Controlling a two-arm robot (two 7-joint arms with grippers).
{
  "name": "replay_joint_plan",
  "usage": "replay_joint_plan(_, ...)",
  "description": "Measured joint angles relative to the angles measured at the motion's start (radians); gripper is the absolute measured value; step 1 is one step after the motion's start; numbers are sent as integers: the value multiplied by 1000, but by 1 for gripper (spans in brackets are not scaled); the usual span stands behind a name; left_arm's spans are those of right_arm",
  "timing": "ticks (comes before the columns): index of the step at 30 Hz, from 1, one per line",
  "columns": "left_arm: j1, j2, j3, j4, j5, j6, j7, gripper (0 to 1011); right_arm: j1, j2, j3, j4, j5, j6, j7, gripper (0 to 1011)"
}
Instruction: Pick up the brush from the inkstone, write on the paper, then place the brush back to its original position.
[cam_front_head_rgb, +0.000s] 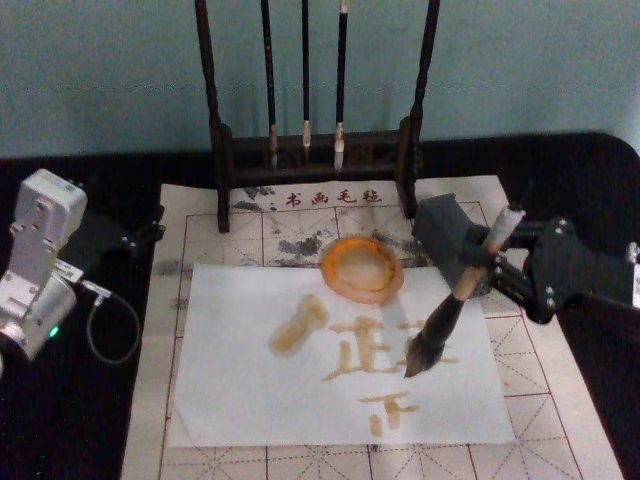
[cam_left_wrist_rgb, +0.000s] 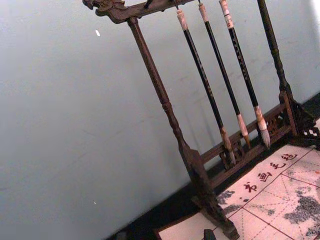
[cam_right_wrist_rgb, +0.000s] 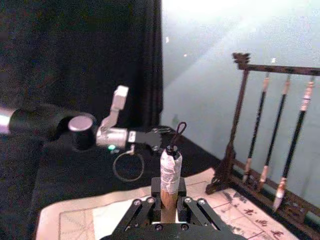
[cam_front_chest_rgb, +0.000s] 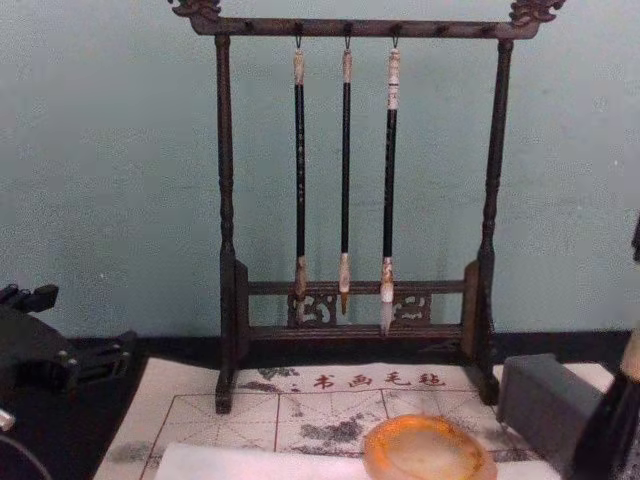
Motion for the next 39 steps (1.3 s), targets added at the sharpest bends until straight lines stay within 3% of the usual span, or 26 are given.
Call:
replay_joint_plan(15, 0, 0, 0, 0, 0, 0, 0, 1001, 79, -100, 19, 51, 104, 128, -148, 189)
replay_joint_plan(29, 0, 0, 0, 0, 0, 0, 0, 1001, 218, -204, -16, 181, 252, 323, -328, 189)
replay_joint_plan(39, 0, 0, 0, 0, 0, 0, 0, 1001, 290, -266, -36, 270, 329, 396, -433, 189)
